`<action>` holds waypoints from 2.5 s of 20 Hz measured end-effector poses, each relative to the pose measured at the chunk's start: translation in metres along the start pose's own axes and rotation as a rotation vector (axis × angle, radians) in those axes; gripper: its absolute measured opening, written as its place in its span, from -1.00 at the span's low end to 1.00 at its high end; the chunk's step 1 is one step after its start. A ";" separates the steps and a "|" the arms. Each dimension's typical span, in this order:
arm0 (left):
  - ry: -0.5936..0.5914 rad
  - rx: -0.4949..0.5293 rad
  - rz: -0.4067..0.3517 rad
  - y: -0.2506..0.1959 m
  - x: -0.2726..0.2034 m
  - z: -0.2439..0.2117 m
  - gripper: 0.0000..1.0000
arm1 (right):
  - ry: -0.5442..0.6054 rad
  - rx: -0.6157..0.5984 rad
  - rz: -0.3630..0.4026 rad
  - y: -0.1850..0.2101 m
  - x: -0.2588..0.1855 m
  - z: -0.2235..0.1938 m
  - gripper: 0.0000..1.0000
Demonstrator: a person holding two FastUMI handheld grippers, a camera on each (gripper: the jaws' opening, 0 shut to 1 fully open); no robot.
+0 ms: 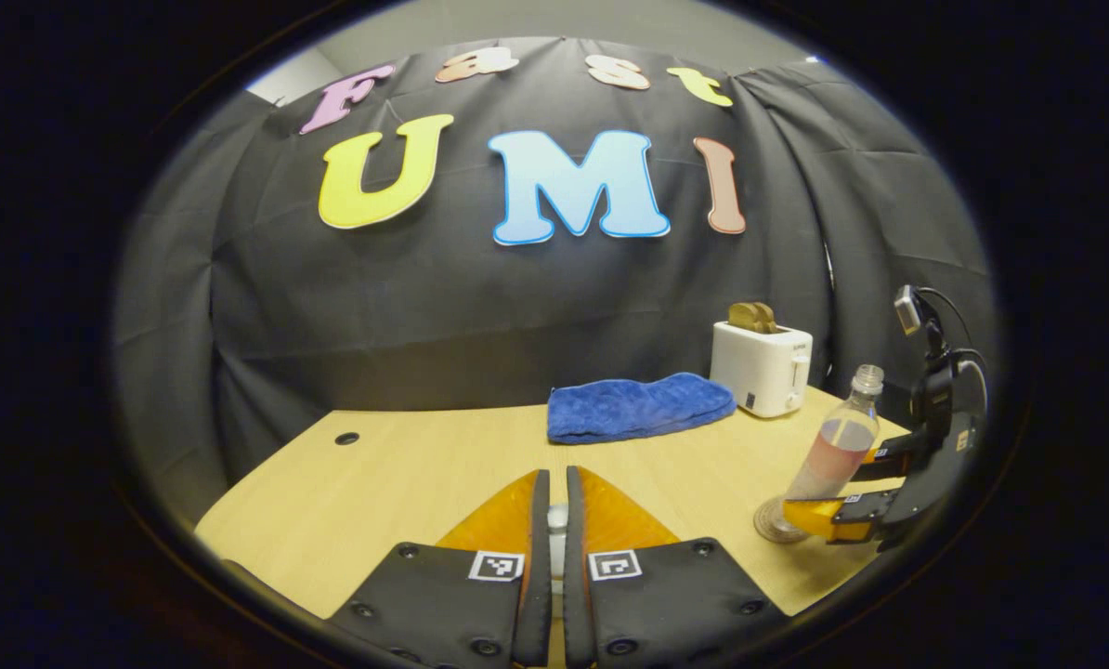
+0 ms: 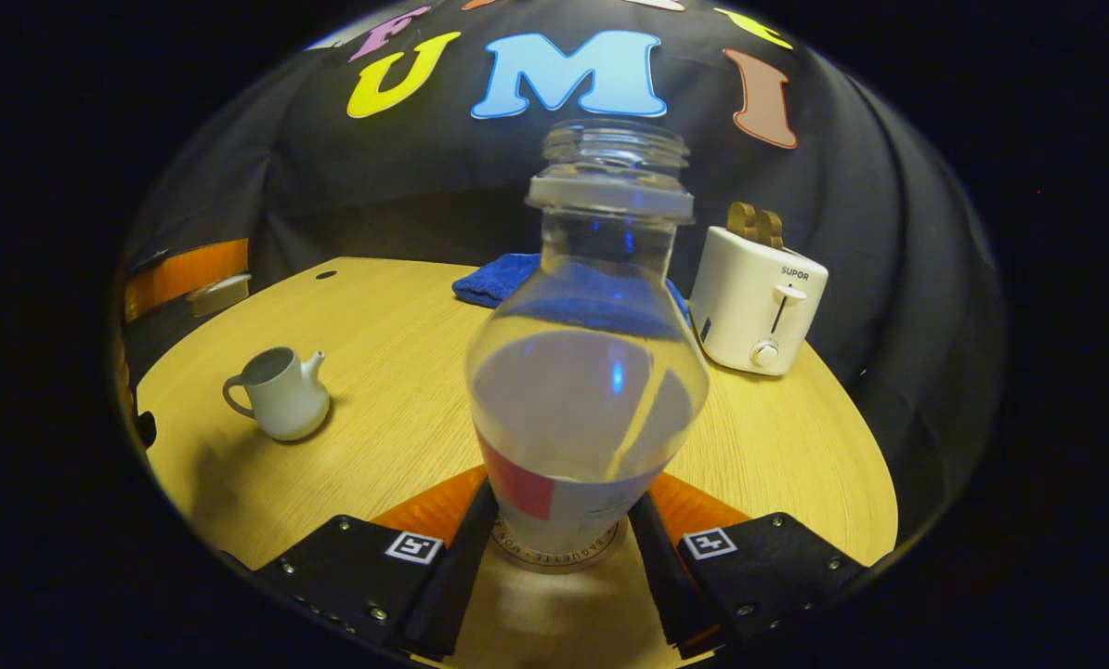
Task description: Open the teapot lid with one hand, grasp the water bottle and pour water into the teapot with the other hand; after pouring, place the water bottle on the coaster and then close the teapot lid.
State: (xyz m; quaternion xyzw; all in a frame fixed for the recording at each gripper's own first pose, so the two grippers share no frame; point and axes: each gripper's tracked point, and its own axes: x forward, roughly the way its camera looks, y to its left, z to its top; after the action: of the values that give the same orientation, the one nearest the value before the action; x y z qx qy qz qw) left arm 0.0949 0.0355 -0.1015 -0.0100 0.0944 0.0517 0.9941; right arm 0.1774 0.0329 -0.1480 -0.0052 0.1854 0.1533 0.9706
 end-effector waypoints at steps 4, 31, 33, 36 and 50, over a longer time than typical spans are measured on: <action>0.006 0.001 -0.012 -0.006 0.002 -0.004 -0.77 | 0.006 0.024 0.015 0.002 -0.004 0.003 0.84; 0.064 0.043 -0.041 -0.006 0.036 -0.081 -0.71 | -0.282 0.045 -0.160 -0.027 -0.099 0.140 0.89; 0.064 0.039 -0.045 -0.006 0.035 -0.080 -0.58 | -0.281 0.046 -0.158 -0.025 -0.101 0.139 0.89; 0.064 0.044 -0.048 -0.008 0.031 -0.077 -0.22 | -0.291 0.037 -0.159 -0.025 -0.103 0.140 0.89; -0.159 -0.007 0.007 -0.030 -0.024 0.070 1.00 | -0.382 -0.043 -0.141 -0.014 -0.157 0.155 0.89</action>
State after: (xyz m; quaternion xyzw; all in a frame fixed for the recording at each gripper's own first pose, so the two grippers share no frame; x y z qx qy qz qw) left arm 0.0875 0.0055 -0.0283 -0.0091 0.0151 0.0560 0.9983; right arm 0.0983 -0.0162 0.0526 -0.0099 -0.0063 0.0871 0.9961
